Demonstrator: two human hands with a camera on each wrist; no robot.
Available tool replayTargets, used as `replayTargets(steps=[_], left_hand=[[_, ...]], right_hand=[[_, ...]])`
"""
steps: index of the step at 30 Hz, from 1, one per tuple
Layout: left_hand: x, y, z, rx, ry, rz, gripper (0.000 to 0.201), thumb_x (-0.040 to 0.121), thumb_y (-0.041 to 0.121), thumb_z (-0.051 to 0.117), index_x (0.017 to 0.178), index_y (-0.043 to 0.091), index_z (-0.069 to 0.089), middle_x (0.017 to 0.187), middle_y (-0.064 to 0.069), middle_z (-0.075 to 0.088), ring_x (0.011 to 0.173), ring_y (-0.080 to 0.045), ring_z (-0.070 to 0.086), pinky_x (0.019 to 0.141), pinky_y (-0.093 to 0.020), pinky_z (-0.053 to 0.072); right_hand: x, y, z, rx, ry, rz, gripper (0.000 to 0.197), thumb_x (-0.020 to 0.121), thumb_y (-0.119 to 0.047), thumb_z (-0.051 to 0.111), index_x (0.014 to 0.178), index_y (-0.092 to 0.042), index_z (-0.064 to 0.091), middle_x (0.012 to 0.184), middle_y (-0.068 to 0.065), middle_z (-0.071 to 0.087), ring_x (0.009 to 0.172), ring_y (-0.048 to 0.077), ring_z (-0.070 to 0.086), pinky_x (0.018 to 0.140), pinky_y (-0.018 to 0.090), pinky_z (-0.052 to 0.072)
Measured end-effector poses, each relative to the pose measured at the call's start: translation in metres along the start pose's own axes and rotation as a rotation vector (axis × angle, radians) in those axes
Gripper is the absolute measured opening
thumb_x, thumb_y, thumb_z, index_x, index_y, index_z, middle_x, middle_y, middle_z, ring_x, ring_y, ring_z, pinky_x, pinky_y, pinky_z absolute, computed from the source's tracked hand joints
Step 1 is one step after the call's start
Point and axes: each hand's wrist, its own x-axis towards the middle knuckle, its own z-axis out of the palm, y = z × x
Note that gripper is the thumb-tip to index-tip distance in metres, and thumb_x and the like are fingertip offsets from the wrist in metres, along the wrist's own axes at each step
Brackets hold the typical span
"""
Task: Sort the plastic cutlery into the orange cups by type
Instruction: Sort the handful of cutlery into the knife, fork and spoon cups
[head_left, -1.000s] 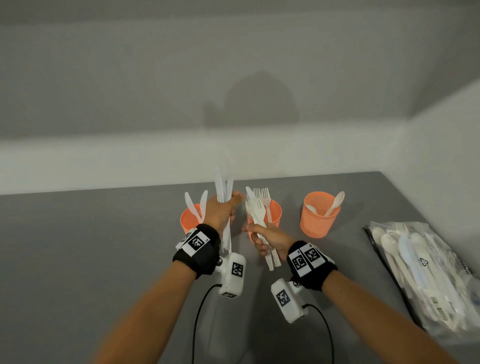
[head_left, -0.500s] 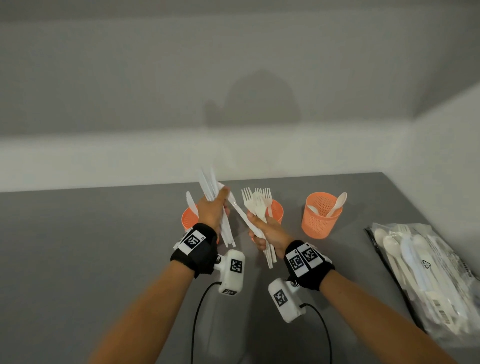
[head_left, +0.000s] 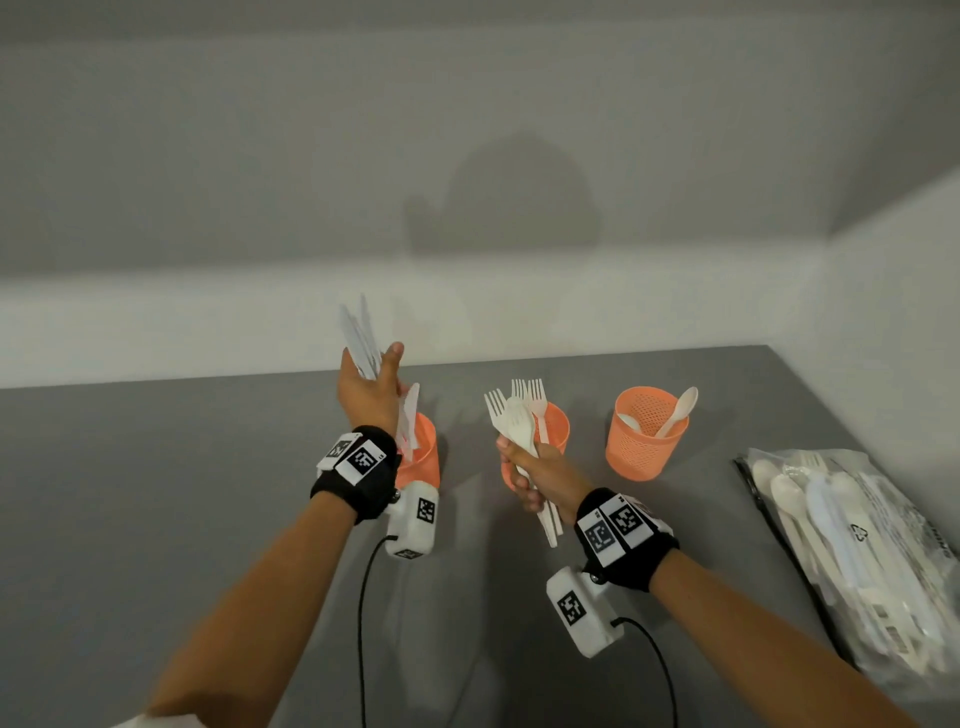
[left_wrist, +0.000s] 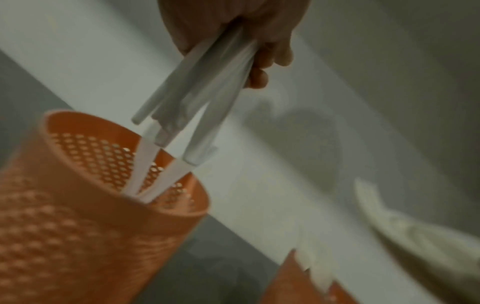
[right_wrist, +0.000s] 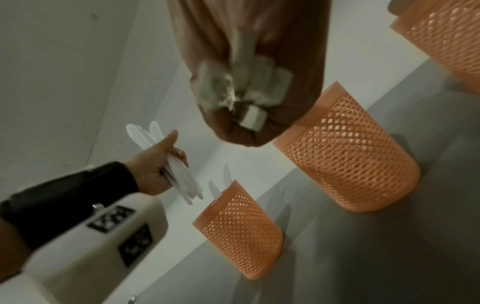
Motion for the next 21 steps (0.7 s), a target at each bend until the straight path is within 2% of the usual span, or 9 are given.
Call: replayTargets(steps=[2, 4, 8, 12, 13, 15, 17, 19, 21], left_hand=[[0.002, -0.013, 0.001, 0.067, -0.025, 0.058, 0.023, 0.085, 0.022, 0.066, 0.089, 0.008, 0.048, 0.066, 0.0, 0.051, 0.053, -0.017, 0.048, 0.046, -0.009, 0.043], [0.001, -0.029, 0.002, 0.121, -0.061, 0.031, 0.022, 0.085, 0.02, 0.066, 0.089, 0.008, 0.048, 0.069, 0.001, 0.052, 0.061, -0.02, 0.051, 0.048, -0.008, 0.043], [-0.002, -0.058, 0.0, 0.268, -0.133, -0.039, 0.023, 0.082, 0.02, 0.069, 0.087, 0.01, 0.048, 0.073, -0.01, 0.055, 0.068, -0.025, 0.055, 0.057, -0.024, 0.043], [-0.007, -0.06, -0.005, 0.468, -0.168, 0.006, 0.031, 0.079, 0.022, 0.07, 0.083, 0.007, 0.043, 0.069, -0.001, 0.045, 0.067, -0.021, 0.043, 0.063, -0.029, 0.036], [-0.009, -0.057, -0.005, 0.481, -0.16, 0.03, 0.029, 0.079, 0.025, 0.071, 0.087, 0.007, 0.048, 0.079, -0.003, 0.051, 0.074, -0.021, 0.047, 0.069, -0.03, 0.038], [-0.014, -0.05, -0.004, 0.541, -0.102, 0.114, 0.042, 0.077, 0.036, 0.069, 0.106, 0.008, 0.057, 0.109, -0.009, 0.053, 0.1, -0.022, 0.05, 0.086, -0.029, 0.04], [-0.025, -0.037, 0.001, 0.538, -0.043, 0.279, 0.053, 0.075, 0.047, 0.06, 0.113, 0.01, 0.058, 0.117, -0.008, 0.05, 0.112, -0.021, 0.045, 0.097, -0.031, 0.036], [-0.044, -0.021, 0.012, 0.42, -0.102, 0.325, 0.05, 0.076, 0.046, 0.057, 0.111, 0.01, 0.059, 0.11, 0.0, 0.051, 0.102, -0.013, 0.046, 0.092, -0.025, 0.038], [-0.066, -0.01, 0.026, 0.338, -0.249, 0.214, 0.042, 0.08, 0.042, 0.061, 0.109, 0.012, 0.058, 0.102, 0.003, 0.055, 0.092, -0.011, 0.05, 0.079, -0.019, 0.041]], right_hand=[[0.0, -0.003, 0.0, 0.011, 0.005, 0.024, 0.031, 0.091, -0.044, 0.051, 0.076, -0.017, 0.047, 0.052, -0.003, 0.037, 0.034, 0.005, 0.031, 0.036, 0.016, 0.03], [-0.002, -0.007, -0.001, 0.006, 0.012, 0.029, 0.032, 0.091, -0.047, 0.05, 0.079, -0.017, 0.046, 0.052, -0.002, 0.035, 0.035, 0.006, 0.03, 0.036, 0.016, 0.029], [-0.006, -0.011, -0.003, 0.044, 0.027, 0.037, 0.034, 0.093, -0.048, 0.044, 0.08, -0.017, 0.045, 0.049, -0.003, 0.033, 0.033, 0.005, 0.028, 0.035, 0.015, 0.027], [-0.008, -0.012, -0.003, 0.102, 0.044, 0.019, 0.036, 0.093, -0.05, 0.039, 0.083, -0.016, 0.044, 0.047, -0.005, 0.033, 0.032, 0.004, 0.027, 0.035, 0.015, 0.025], [-0.008, -0.011, -0.003, 0.101, 0.052, 0.015, 0.038, 0.093, -0.052, 0.038, 0.084, -0.016, 0.045, 0.048, -0.005, 0.033, 0.032, 0.004, 0.027, 0.036, 0.014, 0.025], [-0.005, -0.009, -0.001, 0.127, 0.072, 0.035, 0.044, 0.093, -0.057, 0.032, 0.085, -0.016, 0.046, 0.049, -0.004, 0.033, 0.032, 0.005, 0.027, 0.035, 0.014, 0.024], [-0.001, -0.007, 0.001, 0.206, 0.089, 0.076, 0.052, 0.092, -0.061, 0.025, 0.085, -0.016, 0.048, 0.048, -0.002, 0.033, 0.031, 0.007, 0.025, 0.034, 0.015, 0.023], [0.001, -0.007, 0.002, 0.241, 0.109, 0.083, 0.049, 0.095, -0.054, 0.023, 0.082, -0.014, 0.048, 0.048, -0.001, 0.034, 0.03, 0.007, 0.025, 0.033, 0.015, 0.022], [-0.001, -0.007, 0.004, 0.194, 0.14, 0.042, 0.036, 0.096, -0.041, 0.027, 0.084, -0.015, 0.048, 0.051, -0.001, 0.036, 0.031, 0.006, 0.027, 0.034, 0.016, 0.022]])
